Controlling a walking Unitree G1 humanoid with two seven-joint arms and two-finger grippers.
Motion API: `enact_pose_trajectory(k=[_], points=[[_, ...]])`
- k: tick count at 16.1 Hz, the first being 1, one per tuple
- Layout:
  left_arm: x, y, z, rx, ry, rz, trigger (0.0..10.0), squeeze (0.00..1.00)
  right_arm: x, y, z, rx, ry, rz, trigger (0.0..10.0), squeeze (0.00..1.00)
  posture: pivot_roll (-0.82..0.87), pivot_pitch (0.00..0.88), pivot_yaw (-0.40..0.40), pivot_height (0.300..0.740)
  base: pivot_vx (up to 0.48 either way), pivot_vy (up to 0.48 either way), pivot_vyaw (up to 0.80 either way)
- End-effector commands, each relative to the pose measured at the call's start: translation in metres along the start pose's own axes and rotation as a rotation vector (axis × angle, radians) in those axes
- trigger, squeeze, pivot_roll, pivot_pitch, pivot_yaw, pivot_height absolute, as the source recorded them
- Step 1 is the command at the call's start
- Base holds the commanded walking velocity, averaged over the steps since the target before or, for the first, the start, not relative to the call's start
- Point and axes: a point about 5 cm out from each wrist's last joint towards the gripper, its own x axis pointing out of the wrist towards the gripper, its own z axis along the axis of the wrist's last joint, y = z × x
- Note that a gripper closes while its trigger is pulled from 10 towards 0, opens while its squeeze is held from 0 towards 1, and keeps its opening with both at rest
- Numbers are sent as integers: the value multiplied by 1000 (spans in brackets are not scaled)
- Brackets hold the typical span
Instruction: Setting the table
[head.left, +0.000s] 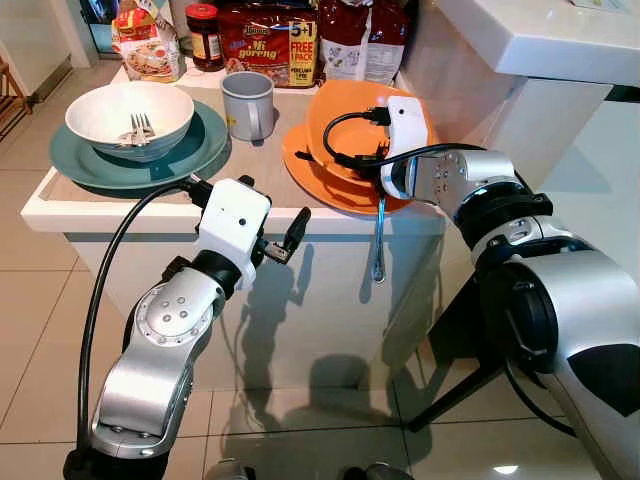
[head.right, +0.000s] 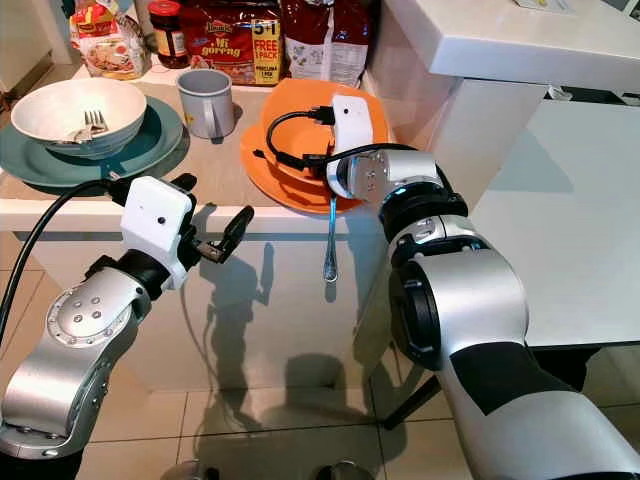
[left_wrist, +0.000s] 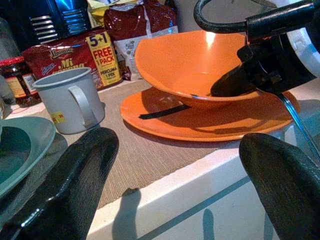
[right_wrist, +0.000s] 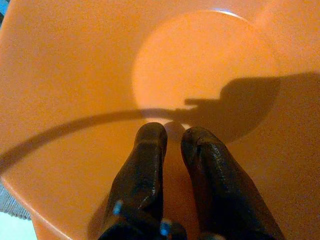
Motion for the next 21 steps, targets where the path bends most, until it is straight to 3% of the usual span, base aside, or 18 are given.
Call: enact_pose_trajectory(k=[1, 16, 19, 21], points=[[0, -1, 3, 1, -10, -13, 10000, 0, -1, -8, -1, 18, -1, -26, 0, 0, 47, 56, -77, 740, 0, 0, 0], [1, 1, 4, 7, -16, -9, 10000, 0, -25, -2, 59, 80, -215, 70, 0, 0, 47, 47, -72, 740, 0, 0, 0], [1, 4, 4, 6, -17, 13, 10000, 0, -34, 11, 76, 115, -283, 190, 0, 0, 46, 45, -70, 740, 0, 0, 0], [0, 11, 4, 15, -12, 51, 10000, 0, -41, 27, 89, 124, -397, 367, 0, 0, 46, 45, -72, 740, 0, 0, 0]])
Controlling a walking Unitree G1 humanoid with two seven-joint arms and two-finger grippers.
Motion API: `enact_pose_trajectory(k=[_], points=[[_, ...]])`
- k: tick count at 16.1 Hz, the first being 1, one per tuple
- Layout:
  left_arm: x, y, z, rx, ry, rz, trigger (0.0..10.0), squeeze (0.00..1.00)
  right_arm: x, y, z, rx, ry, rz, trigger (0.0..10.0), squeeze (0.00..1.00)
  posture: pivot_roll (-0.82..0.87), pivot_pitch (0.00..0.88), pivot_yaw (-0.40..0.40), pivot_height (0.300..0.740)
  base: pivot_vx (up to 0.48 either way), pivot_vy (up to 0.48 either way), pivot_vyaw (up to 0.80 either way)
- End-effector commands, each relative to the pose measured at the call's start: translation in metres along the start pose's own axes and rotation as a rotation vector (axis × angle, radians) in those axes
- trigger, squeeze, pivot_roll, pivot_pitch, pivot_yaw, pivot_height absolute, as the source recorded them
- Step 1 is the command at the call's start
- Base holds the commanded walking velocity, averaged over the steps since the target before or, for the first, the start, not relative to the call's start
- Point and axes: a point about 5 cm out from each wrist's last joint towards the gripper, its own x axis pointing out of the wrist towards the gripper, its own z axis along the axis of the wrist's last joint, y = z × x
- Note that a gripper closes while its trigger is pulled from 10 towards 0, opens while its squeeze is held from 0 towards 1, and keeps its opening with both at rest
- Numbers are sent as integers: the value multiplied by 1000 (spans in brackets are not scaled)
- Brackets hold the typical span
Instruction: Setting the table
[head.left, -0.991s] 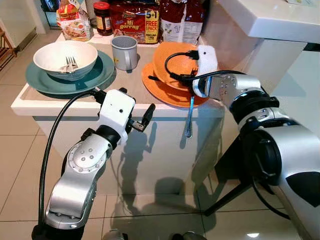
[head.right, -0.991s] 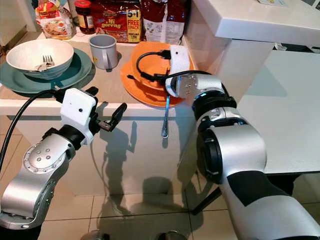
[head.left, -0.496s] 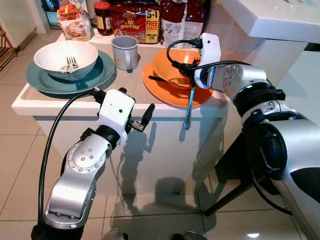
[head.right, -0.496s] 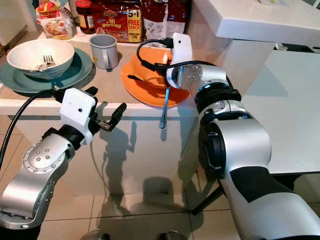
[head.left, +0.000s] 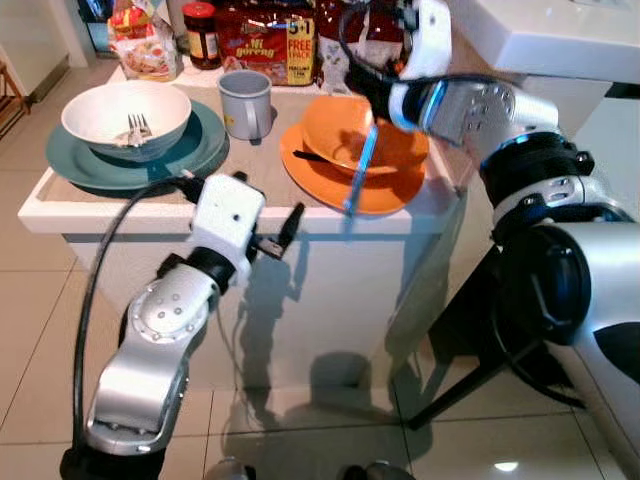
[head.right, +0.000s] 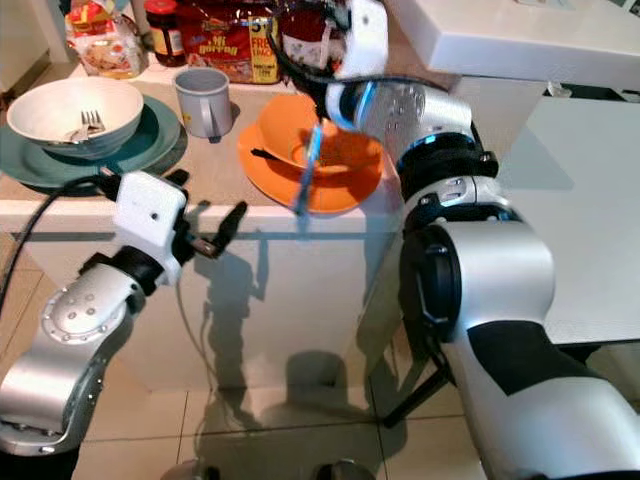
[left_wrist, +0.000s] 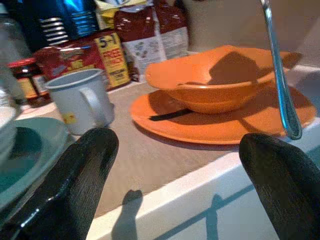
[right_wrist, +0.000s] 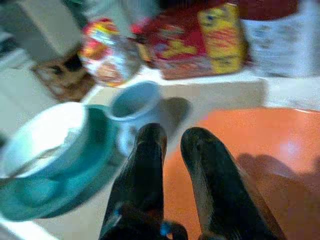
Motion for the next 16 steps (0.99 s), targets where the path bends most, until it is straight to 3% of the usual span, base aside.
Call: enact_pose_trajectory(k=[1, 4, 8, 9, 11, 12, 13, 15, 16], points=[[0, 5, 1, 12, -3, 21, 10000, 0, -3, 10, 14, 29, -94, 110, 0, 0, 46, 45, -72, 740, 0, 0, 0], [-6, 23, -4, 38, 21, 92, 10000, 0, -21, 23, 9, 104, -122, 384, 0, 0, 41, 44, -75, 740, 0, 0, 0], [-12, 44, -5, 82, 34, 216, 10000, 0, -50, 24, -8, 135, -121, 541, 0, 0, 42, 50, -82, 740, 0, 0, 0], [-14, 54, -2, 65, 16, 282, 10000, 0, -69, 26, -13, 156, -138, 607, 0, 0, 41, 53, -82, 740, 0, 0, 0], [-14, 50, -3, 58, 17, 264, 10000, 0, -98, 25, -22, 149, -169, 666, 0, 0, 35, 59, -79, 740, 0, 0, 0], [-15, 44, -6, 59, 27, 241, 10000, 0, -113, 24, -28, 106, -172, 671, 3882, 0, 29, 67, -76, 740, 0, 0, 0], [-14, 38, -8, 61, 33, 226, 10000, 0, -124, 24, -34, 65, -159, 671, 9882, 0, 26, 68, -74, 740, 0, 0, 0], [-14, 29, -9, 62, 32, 202, 10000, 0, -136, 22, -45, 8, -112, 613, 10000, 0, 17, 72, -74, 740, 0, -120, 0], [-12, 25, -9, 48, 32, 202, 10000, 0, -141, 19, -57, -63, -61, 535, 10000, 0, 10, 75, -70, 740, 0, -480, 0]])
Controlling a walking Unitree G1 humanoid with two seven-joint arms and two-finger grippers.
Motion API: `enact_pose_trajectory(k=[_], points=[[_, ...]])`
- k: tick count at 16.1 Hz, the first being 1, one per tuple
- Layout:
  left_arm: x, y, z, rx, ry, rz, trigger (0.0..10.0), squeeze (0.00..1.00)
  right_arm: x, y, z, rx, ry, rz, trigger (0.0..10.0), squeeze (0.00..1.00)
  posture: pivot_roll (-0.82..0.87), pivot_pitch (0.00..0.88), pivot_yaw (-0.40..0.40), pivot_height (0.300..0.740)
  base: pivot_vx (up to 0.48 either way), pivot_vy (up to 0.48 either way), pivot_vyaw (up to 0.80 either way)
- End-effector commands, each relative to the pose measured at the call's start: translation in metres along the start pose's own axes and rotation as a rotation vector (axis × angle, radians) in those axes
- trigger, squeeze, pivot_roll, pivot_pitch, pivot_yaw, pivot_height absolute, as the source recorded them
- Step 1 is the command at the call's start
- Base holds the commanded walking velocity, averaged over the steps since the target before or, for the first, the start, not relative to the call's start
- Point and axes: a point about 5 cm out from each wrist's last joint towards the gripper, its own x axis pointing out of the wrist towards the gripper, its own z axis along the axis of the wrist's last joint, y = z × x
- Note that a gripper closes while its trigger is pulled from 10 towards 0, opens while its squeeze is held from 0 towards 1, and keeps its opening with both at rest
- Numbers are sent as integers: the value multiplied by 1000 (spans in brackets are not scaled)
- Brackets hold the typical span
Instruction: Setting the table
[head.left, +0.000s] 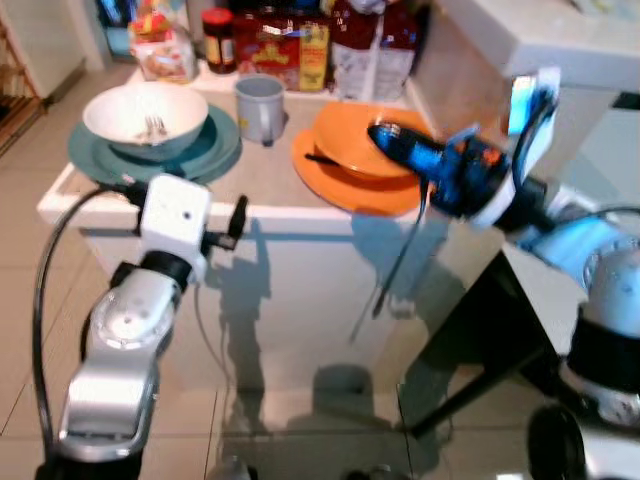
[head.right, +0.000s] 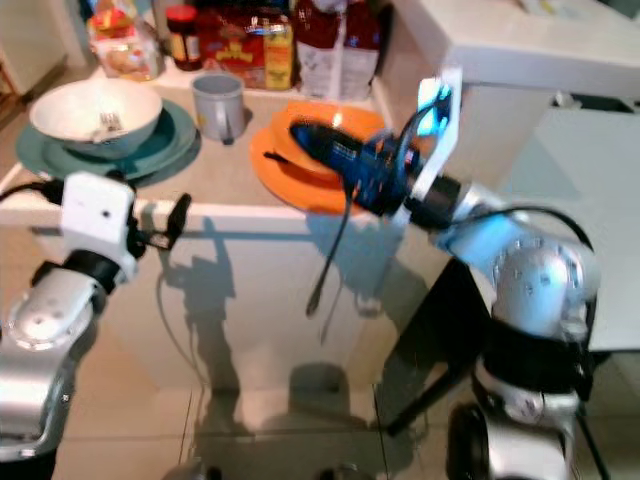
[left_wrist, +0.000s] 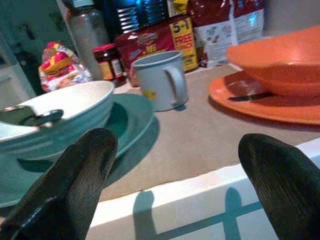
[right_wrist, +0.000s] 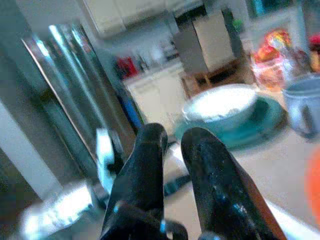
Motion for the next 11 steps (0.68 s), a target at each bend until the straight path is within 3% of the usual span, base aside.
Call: enact_pose_trajectory(k=[1, 4, 6, 7, 11], points=[[0, -7, 4, -5, -16, -1, 10000, 0, -5, 4, -10, -67, 76, -78, 10000, 0, 6, 75, -68, 740, 0, -480, 0], [3, -12, 5, -20, -19, 8, 10000, 0, -10, 3, -28, -138, 165, -177, 10000, 0, 7, 76, -68, 740, 0, -480, 0], [3, -12, 7, -21, -26, 15, 10000, 0, -9, 3, -32, -176, 163, -216, 10000, 0, 11, 76, -73, 740, 0, -480, 0], [4, -10, 7, -19, -28, 22, 10000, 0, -8, 0, -33, -252, 153, -272, 10000, 0, 12, 74, -75, 740, 0, -480, 0], [2, -9, 7, -11, -28, 26, 10000, 0, -5, 2, -41, -325, 186, -268, 10000, 0, 16, 66, -82, 740, 0, -480, 0]])
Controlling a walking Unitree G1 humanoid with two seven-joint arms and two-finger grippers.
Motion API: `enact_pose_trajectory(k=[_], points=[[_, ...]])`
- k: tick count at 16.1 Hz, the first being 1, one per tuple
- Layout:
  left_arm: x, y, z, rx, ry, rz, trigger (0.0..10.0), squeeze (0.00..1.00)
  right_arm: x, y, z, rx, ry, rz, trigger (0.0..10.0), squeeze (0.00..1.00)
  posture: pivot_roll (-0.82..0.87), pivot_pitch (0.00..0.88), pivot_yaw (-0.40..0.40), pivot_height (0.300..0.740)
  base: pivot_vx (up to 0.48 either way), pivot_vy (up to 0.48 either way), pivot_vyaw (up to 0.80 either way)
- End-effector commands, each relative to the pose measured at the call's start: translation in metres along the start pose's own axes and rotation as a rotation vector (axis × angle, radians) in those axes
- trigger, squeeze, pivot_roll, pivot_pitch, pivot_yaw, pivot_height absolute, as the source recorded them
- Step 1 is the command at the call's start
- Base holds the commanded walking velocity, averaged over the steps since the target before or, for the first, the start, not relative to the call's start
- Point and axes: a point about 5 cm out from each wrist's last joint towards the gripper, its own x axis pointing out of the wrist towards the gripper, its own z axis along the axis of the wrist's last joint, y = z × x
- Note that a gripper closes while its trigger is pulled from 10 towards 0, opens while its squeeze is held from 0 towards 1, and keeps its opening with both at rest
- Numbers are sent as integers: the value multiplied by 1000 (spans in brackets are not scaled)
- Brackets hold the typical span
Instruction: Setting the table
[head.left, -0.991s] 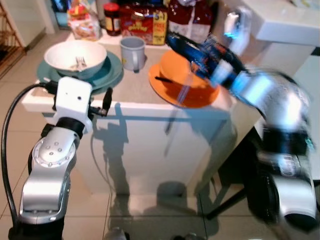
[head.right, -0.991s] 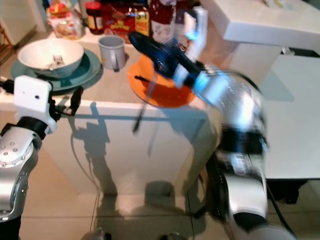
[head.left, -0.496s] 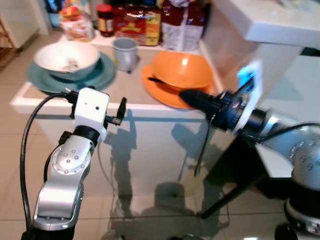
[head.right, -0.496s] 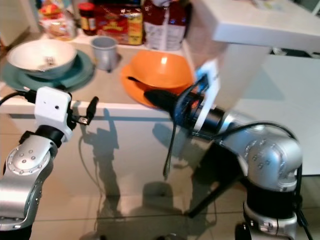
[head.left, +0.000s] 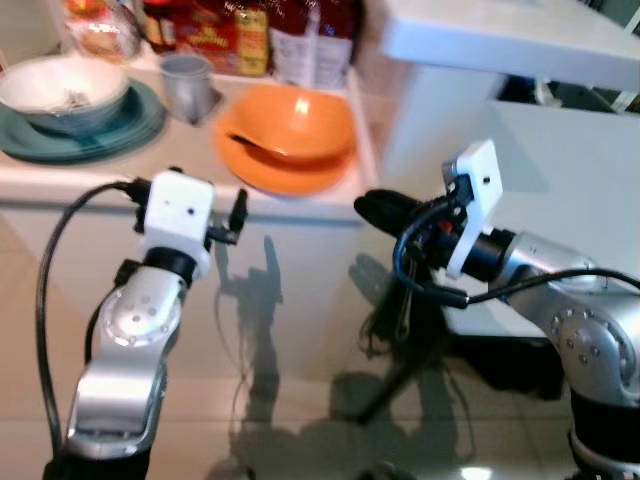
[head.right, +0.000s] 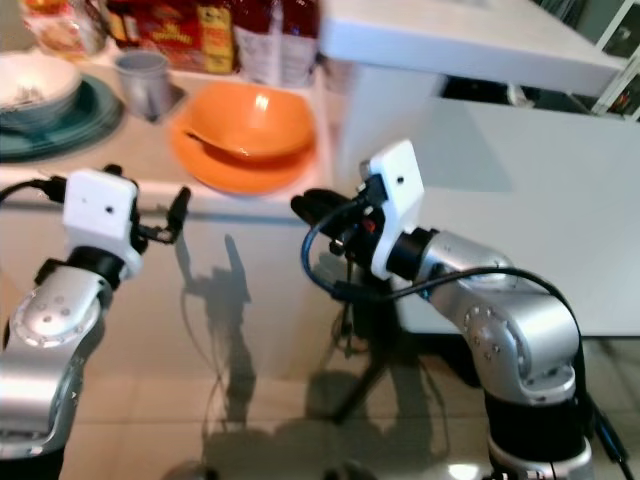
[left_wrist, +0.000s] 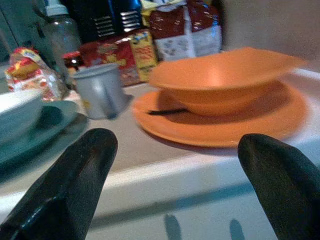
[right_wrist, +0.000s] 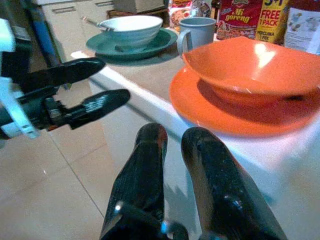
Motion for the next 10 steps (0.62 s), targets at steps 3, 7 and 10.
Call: enact_pose_trajectory(k=[3, 7, 10], points=[[0, -9, 5, 7, -22, -31, 10000, 0, -6, -5, -2, -36, 1, -44, 10000, 0, 16, 62, -85, 740, 0, -480, 0], [8, -16, 4, 23, -21, -47, 10000, 0, -14, -31, -19, -1, -65, -346, 10000, 0, -1, 42, -46, 740, 0, -480, 0], [16, -16, 6, 24, -23, -47, 10000, 0, -30, -47, -39, 54, -93, -559, 10000, 0, -12, 38, -24, 740, 0, -480, 0]])
